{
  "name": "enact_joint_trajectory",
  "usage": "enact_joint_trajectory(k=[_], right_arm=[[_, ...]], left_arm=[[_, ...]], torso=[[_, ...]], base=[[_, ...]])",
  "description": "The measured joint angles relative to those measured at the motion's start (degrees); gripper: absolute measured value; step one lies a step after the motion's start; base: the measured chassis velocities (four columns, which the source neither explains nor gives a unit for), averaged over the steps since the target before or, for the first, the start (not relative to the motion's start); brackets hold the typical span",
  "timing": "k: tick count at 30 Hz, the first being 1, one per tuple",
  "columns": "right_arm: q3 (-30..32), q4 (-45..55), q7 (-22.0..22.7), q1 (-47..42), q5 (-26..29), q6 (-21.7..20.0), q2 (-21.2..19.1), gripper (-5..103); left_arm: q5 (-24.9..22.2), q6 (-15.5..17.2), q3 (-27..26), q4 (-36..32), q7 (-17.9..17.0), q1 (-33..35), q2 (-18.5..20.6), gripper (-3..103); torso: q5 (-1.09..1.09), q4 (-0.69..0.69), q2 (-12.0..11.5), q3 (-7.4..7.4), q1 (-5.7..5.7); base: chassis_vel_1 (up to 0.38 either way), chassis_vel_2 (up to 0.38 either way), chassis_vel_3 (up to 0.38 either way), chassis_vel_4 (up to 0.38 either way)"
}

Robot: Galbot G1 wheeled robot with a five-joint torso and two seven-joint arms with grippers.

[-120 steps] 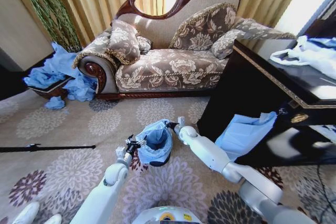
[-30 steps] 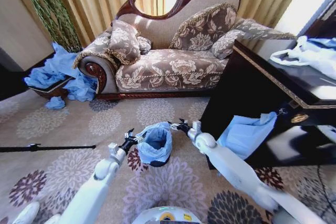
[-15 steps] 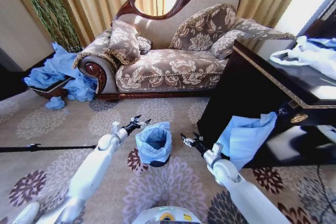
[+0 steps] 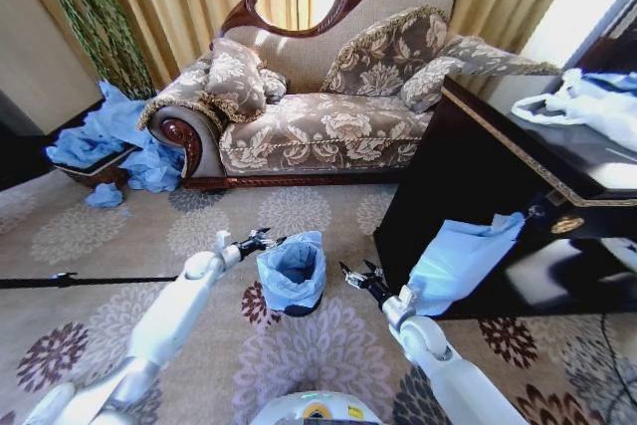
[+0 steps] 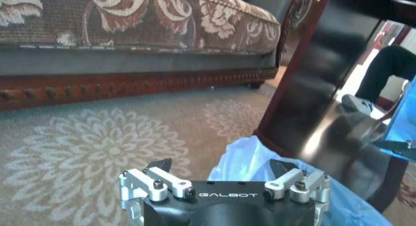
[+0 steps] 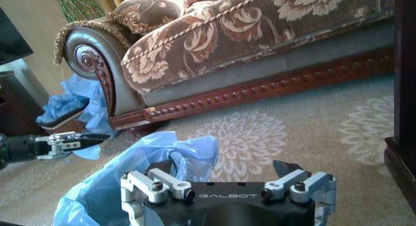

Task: Place a garbage bag over the trash bin.

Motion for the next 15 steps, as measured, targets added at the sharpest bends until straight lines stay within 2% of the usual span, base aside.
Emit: enact_joint_trajectory(k=[6,14,15], right_arm=[[-0.41,-0.99,-0.22,0.55,-0.4,0.51,0.55,100],[0.05,-1.1,-0.46,0.2,-0.46,1.02,0.87,100],[0.5,-1.1,-0.59,0.03,-0.54,1.14,0.96,100]], left_arm=[[-1.68,1.01,3.68,3.71,2.09,-3.67,0.43,100],[-1.72,1.12,7.09,5.67,2.22,-5.58,-0.23,100],[-1.78,1.12,7.7,6.15,2.17,-5.96,-0.41,103]], torso=[[-0.01,-0.03,0.0,0.0,0.0],[-0.01,-0.03,0.0,0.0,0.0],[-0.01,-0.02,0.0,0.0,0.0]], base=[[0.0,0.0,0.0,0.0],[0.0,0.0,0.0,0.0],[0.0,0.0,0.0,0.0]])
